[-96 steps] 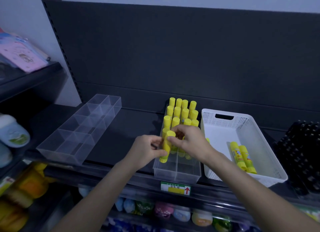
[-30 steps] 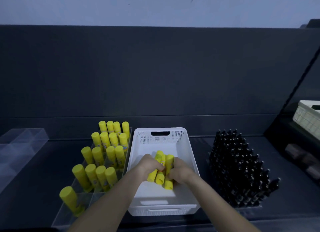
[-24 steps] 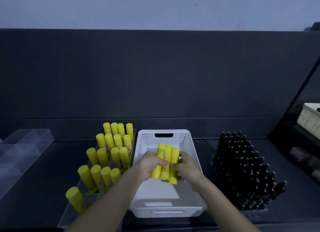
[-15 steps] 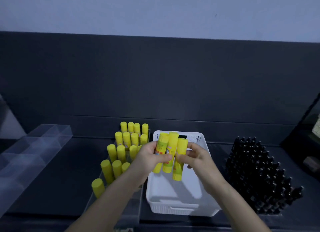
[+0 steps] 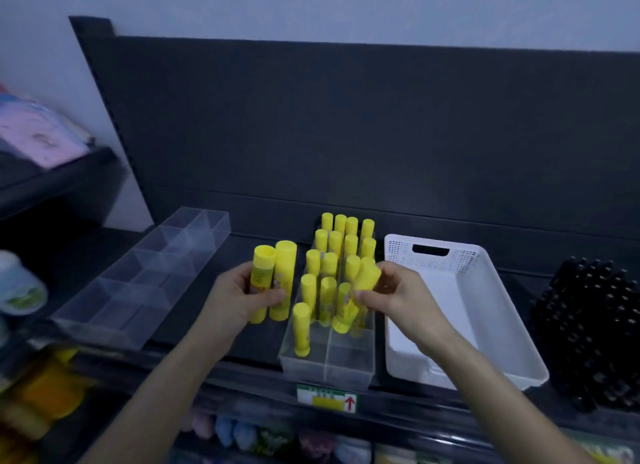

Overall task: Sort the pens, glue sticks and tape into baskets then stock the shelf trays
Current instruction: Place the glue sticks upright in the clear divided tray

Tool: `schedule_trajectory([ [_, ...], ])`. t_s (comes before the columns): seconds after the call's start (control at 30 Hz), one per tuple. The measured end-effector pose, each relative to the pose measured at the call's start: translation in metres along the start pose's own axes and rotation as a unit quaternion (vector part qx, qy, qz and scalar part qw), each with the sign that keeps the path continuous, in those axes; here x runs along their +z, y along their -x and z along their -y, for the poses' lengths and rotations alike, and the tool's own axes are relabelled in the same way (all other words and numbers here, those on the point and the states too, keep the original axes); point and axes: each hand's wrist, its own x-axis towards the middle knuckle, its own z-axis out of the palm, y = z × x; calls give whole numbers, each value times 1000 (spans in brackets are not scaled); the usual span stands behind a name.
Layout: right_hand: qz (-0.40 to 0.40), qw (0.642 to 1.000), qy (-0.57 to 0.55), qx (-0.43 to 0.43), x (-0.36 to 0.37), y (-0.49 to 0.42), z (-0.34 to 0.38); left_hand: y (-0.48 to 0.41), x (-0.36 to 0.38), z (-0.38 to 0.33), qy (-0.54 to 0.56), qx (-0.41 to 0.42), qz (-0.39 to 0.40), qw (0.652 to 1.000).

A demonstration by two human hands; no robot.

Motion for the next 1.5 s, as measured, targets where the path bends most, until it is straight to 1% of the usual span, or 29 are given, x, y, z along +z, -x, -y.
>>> schedule_trajectory([
  [0.17,20,989,149,-13,39,-4,-12,10,-22,18,-11,-24,0,1000],
  [0.3,46,957,285,-32,59,-1,-22,13,-28,26,-5,-42,14,999],
  [0.4,37,942,332,-28,65,1,-29,14,-30,31,-2,-48,26,999],
  [0.67,33,938,345,-26,68,0,-28,12,-24,31,-16,-34,51,998],
  [0.83,32,937,347,-19,62,4,-21,12,-18,24,-5,-27,68,997],
  [0.9,-3,952,305,-16,53,5,-11,12,-14,21,4,-26,75,997],
  [0.97,-34,978,204,-35,46,7,5,10,-9,19,7,-24,86,996],
  [1.03,-15,993,107,-51,41,9,21,7,-3,17,2,-15,104,994],
  [1.07,5,996,76,-55,40,10,26,6,0,15,2,-9,113,994],
  [1.13,41,996,47,-69,41,11,32,5,7,13,12,-3,132,991],
  [1.2,52,995,39,-80,38,11,32,6,13,10,23,-8,151,988],
  [1.27,36,996,17,-77,33,11,29,6,16,9,26,-12,151,988],
  [1.33,-10,998,-19,-60,23,11,24,3,15,10,17,-12,113,993],
  [1.37,-39,998,-18,-51,17,11,21,2,13,11,9,-12,89,996],
  [1.43,-73,995,56,-40,8,10,10,2,8,11,3,-14,63,998],
  [1.5,-62,986,153,-25,8,10,-2,3,6,11,-12,-17,61,998],
])
